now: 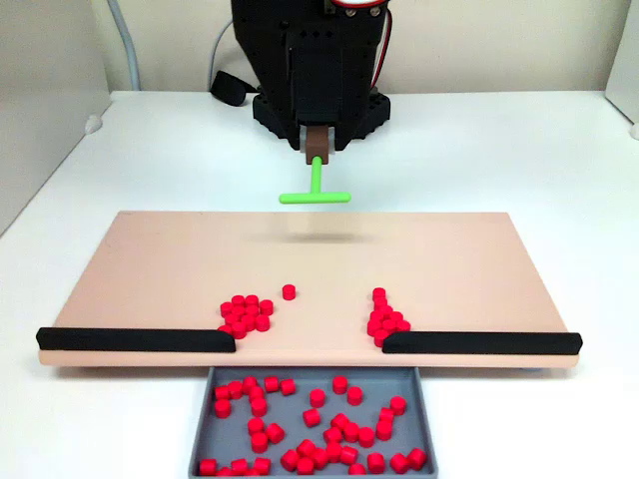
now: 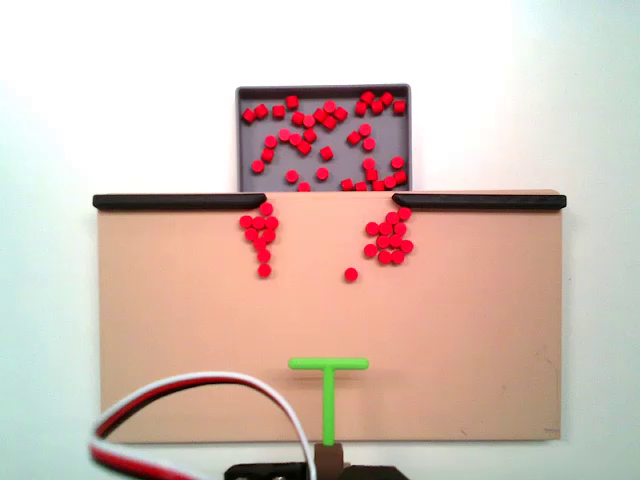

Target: Gather the bottom side granules

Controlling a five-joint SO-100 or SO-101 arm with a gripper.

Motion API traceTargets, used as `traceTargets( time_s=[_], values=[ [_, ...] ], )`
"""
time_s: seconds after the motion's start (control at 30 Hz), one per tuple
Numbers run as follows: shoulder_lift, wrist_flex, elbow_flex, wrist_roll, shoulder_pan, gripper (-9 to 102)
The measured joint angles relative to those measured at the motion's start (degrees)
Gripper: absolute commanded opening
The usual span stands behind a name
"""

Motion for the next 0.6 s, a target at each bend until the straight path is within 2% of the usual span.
traceTargets(
  time_s=[0.6],
  values=[
    [-1.49, -13.89, 8.44, -0.79, 0.88, 0]
  ],
)
